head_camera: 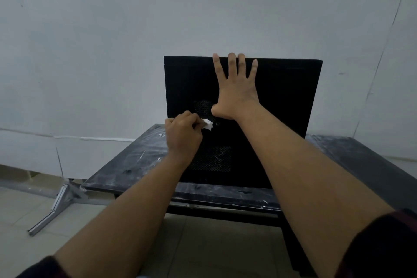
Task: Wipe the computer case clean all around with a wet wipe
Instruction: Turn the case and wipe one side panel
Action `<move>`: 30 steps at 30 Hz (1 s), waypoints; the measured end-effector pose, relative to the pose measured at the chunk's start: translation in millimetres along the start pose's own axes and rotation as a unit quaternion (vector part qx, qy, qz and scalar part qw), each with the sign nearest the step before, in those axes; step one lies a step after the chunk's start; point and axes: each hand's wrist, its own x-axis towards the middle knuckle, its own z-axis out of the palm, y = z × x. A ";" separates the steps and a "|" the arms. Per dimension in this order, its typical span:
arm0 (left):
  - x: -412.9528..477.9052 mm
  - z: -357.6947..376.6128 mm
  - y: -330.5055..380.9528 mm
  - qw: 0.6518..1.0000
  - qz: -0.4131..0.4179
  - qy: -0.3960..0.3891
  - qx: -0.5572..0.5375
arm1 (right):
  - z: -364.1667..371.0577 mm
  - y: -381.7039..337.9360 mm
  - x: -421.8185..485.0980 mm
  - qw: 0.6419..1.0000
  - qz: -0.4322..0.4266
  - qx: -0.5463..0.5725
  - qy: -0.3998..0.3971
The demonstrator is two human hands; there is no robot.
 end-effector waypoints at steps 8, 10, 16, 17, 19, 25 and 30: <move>-54.3 8.8 -22.2 0.992 0.041 -0.096 0.074 | 2.1 1.2 -0.3 1.000 -0.004 0.011 0.003; -43.9 4.8 -13.5 0.993 0.032 -0.089 0.075 | 0.2 2.7 -0.8 1.000 -0.007 0.023 0.002; -13.4 -10.7 2.8 0.995 -0.068 -0.058 -0.054 | 11.9 0.2 -35.3 0.978 0.000 0.177 0.112; -11.7 -11.9 3.5 0.994 -0.059 -0.072 -0.053 | 22.0 -4.1 -49.9 0.971 -0.003 0.188 0.150; -13.7 -13.0 3.9 0.994 -0.044 -0.087 -0.055 | 47.9 -15.2 -77.7 0.962 -0.009 0.195 0.191; -30.3 -7.3 5.2 0.982 -0.074 -0.095 -0.145 | 101.6 -38.1 -93.4 0.963 -0.006 0.188 0.191; -34.1 -10.2 -4.9 0.975 -0.060 -0.104 -0.186 | 123.9 -36.5 -92.1 0.958 -0.024 0.162 0.233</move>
